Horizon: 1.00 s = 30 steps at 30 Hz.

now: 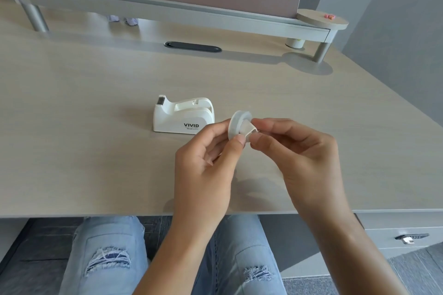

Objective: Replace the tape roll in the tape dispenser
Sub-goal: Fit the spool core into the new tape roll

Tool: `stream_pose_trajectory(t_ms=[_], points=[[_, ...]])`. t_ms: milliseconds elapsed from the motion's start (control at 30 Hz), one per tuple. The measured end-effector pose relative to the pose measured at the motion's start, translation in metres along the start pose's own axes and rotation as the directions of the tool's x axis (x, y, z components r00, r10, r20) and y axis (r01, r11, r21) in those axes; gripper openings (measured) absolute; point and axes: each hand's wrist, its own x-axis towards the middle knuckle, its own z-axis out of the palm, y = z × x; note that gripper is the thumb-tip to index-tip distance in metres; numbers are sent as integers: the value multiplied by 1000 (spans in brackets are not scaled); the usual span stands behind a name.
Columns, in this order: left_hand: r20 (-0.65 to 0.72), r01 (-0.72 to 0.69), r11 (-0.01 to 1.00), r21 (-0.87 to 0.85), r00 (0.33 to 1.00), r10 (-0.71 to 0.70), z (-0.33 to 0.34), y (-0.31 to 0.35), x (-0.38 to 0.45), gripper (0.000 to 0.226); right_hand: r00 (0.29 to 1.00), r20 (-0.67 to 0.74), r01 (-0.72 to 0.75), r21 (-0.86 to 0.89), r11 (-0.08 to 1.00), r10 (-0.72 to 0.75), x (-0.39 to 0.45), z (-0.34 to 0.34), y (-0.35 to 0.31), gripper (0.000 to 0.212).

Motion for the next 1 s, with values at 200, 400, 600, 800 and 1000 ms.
stream_pose_trajectory(t_ms=[200, 400, 600, 800, 1000], points=[[27, 2, 998, 57, 1000, -4, 1, -2, 4, 21, 983, 10, 179, -262, 948, -183, 2, -1, 5, 25], [44, 19, 998, 64, 999, -22, 4, -8, 5, 22, 968, 3, 230, -390, 891, -249, 1, -6, 10, 22], [42, 32, 997, 63, 999, -34, 2, -12, 3, 24, 891, 90, 402, -615, 678, -446, -1, -7, 16, 17], [44, 50, 997, 67, 998, -53, 0, -14, 4, 26, 835, 153, 478, -680, 556, -529, 1, -6, 22, 15], [36, 33, 996, 78, 999, -35, -1, -17, 3, 26, 847, 129, 464, -655, 597, -516, 3, -4, 22, 16]])
